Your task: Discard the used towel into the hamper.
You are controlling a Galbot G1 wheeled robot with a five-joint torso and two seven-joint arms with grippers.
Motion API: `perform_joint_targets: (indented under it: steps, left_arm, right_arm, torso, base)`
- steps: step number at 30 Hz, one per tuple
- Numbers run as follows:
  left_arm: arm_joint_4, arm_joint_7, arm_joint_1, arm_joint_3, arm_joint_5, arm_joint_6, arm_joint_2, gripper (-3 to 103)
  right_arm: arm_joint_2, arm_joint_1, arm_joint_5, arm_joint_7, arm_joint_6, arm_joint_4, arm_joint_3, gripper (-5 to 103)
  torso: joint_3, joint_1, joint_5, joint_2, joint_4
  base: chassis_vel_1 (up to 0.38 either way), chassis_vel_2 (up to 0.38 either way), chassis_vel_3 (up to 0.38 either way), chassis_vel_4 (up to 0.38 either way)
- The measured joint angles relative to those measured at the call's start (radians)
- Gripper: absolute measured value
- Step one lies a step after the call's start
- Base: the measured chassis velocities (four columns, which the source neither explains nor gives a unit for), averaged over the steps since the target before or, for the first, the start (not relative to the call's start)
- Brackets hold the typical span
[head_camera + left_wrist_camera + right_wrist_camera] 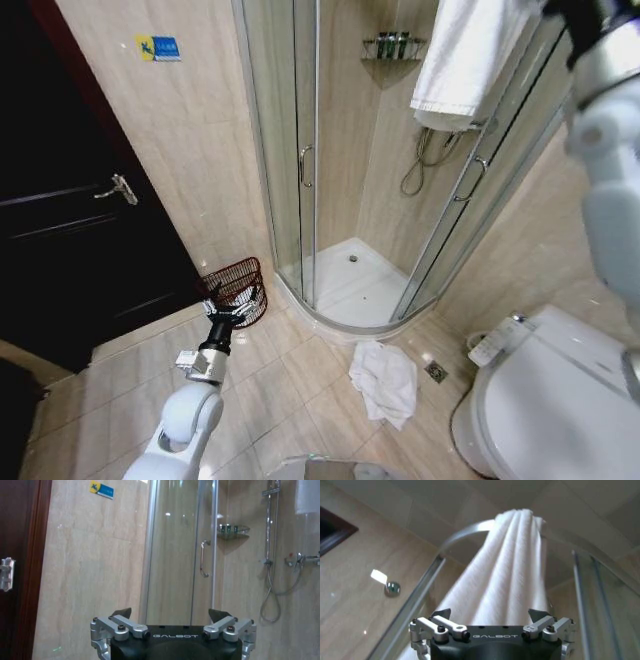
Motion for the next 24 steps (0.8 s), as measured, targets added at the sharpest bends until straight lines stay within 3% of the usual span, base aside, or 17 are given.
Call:
perform_joint_targets:
  steps: [7,10,13,24]
  left_arm:
    - [0.006,0.011,0.014,-0.041,-0.012,-0.022,0.000,100]
    - [0.007,0.022,0.031,-0.075,-0.035,-0.042,0.000,100]
    - [0.014,0.029,0.045,-0.097,-0.049,-0.062,0.001,100]
    - [0.030,0.046,0.074,-0.153,-0.096,-0.110,0.013,100]
  right_arm:
    - [0.140,0.175,-0.031,0.073,-0.040,-0.149,-0.086,100]
    - [0.210,0.247,-0.060,0.165,-0.062,-0.230,-0.110,100]
    - [0.240,0.268,-0.064,0.220,-0.081,-0.260,-0.117,100]
    - [0.305,0.319,-0.006,0.299,-0.108,-0.366,-0.125,100]
  torso:
    - [0.000,0.000,-0.0006,0.000,0.0003]
    - [0.000,0.000,-0.0005,-0.001,0.0001]
    - [-0.001,-0.001,-0.0005,-0.001,0.0002]
    - [-0.001,-0.001,-0.0004,-0.001,0.0001]
  base:
    - [0.000,0.000,0.000,0.000]
    - [0.000,0.000,0.000,0.000]
    - [0.000,0.000,0.000,0.000]
    - [0.000,0.000,0.000,0.000]
